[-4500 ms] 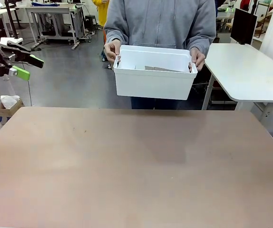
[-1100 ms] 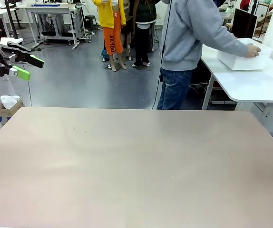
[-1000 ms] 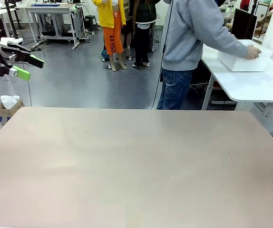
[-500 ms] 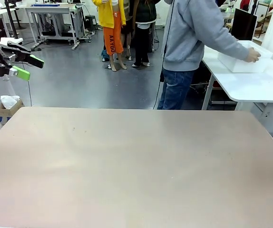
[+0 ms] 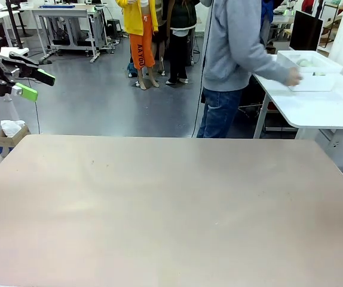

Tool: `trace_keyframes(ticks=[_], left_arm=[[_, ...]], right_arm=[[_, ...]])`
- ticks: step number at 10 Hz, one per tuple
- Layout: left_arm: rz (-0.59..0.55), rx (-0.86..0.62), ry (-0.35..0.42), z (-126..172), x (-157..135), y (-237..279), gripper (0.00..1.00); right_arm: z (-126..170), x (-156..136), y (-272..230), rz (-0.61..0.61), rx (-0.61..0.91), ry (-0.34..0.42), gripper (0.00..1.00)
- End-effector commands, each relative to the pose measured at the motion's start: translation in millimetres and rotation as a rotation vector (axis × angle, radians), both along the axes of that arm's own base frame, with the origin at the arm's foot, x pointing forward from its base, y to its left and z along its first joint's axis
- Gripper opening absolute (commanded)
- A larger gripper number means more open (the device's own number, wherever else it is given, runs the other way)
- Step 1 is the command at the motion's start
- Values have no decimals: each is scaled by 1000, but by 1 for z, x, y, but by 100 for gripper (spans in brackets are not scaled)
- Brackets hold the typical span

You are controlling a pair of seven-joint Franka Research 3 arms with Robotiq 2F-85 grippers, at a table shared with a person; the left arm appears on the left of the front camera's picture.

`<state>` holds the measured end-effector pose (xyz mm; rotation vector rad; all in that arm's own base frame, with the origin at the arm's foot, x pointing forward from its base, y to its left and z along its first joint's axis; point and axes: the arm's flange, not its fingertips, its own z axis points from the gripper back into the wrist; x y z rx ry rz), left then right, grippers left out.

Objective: Stack the cups and store them in the basket.
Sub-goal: Place the stack of Reusable plastic cups into the Pantry Basket.

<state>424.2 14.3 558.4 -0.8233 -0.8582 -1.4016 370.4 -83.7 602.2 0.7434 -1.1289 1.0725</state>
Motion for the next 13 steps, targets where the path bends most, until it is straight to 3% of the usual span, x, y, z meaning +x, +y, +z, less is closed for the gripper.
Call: trace_keyframes(ticks=[1,13], left_arm=[[-8,6,0,1,-2,0,100],[-8,6,0,1,-2,0,100]], right_arm=[[3,0,1,7,12,-17,100],[3,0,1,7,12,-17,100]])
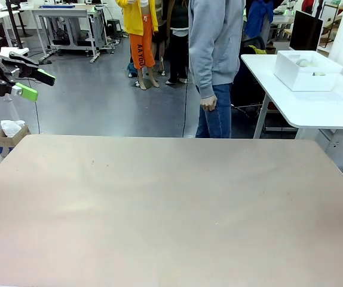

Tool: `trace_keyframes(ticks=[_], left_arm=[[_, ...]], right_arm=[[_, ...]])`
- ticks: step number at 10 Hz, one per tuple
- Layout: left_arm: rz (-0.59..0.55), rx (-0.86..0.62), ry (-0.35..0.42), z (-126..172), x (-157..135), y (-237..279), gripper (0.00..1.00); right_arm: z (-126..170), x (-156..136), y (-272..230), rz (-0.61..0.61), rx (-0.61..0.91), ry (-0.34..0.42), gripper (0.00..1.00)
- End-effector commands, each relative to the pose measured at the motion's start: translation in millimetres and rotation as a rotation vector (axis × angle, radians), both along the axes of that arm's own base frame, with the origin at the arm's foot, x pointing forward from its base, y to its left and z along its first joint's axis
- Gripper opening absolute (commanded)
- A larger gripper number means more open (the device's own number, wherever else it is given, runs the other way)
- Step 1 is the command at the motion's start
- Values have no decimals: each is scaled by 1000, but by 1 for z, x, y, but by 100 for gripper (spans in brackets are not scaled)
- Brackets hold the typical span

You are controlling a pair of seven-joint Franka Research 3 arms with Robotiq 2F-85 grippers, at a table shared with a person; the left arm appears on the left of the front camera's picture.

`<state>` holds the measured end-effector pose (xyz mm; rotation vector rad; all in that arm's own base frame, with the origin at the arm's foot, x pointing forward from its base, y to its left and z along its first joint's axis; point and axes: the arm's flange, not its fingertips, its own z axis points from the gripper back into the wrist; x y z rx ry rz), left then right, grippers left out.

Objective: Stack the cups and store them in the basket.
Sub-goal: Place the stack of Reusable plastic cups into the Pantry Basket.

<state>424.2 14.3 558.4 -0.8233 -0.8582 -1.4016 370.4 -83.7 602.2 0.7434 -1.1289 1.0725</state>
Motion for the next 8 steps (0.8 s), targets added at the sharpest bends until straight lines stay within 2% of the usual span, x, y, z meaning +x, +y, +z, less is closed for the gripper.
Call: trace_keyframes(ticks=[1,8], left_arm=[[-8,6,0,1,-2,0,100],[-8,6,0,1,-2,0,100]], right_arm=[[3,0,1,7,12,-17,100],[3,0,1,7,12,-17,100]])
